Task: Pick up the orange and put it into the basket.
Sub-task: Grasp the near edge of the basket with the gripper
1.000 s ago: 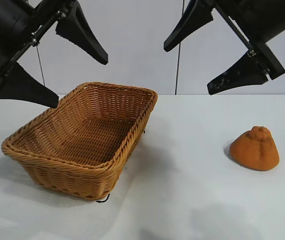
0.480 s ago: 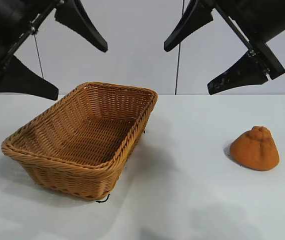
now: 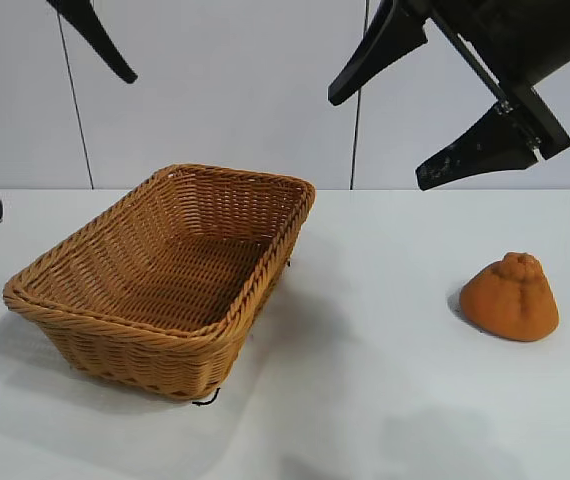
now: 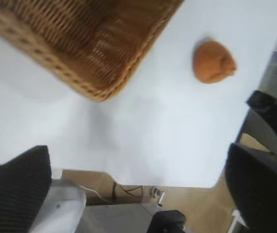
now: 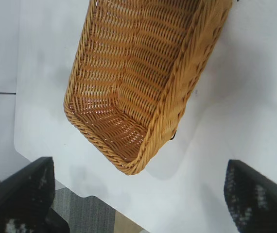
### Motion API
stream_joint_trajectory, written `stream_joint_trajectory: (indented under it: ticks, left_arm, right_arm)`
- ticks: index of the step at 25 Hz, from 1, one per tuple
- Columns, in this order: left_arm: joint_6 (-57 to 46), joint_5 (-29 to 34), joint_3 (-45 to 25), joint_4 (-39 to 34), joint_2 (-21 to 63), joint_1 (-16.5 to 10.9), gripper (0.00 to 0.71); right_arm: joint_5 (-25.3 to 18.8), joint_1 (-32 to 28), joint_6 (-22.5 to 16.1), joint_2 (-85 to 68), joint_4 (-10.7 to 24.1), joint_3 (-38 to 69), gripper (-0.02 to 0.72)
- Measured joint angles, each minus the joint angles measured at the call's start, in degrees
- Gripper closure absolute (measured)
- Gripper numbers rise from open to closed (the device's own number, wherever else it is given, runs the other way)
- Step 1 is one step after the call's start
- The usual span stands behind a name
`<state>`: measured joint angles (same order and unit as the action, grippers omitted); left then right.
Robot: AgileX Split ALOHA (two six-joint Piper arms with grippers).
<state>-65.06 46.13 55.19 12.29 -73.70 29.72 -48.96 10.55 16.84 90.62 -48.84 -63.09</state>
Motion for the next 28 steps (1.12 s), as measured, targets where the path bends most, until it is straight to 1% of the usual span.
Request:
stream_joint_trajectory:
  ticks: [3,12,15,22,28]
  left_arm:
    - [-2.28,-1.05,0.00,-0.61,-3.03,0.12,0.014]
    - [-7.80,-5.50,0.00,-1.41,-15.58,0.12,0.014]
    - [-9.26,-6.92,0.00,-1.96,-18.83,-0.21,0.014]
    - [-12.04,-9.20,0.26,-2.11,-22.92,-0.63,0.014]
    - [-15.69,-9.80,3.26,-2.79,-26.55,-0.63,0.014]
  right_arm:
    - [0.04,0.00,0.00,0.00,0.00,0.00,0.055]
    - [-0.01,0.00,0.00,0.00,0.05,0.00,0.055]
    - [-0.01,0.00,0.00,0.00,0.15,0.00,0.055]
    - [-0.01,0.00,0.00,0.00,0.40,0.00,0.055]
    - [-0.01,0.00,0.00,0.00,0.47,0.00,0.055]
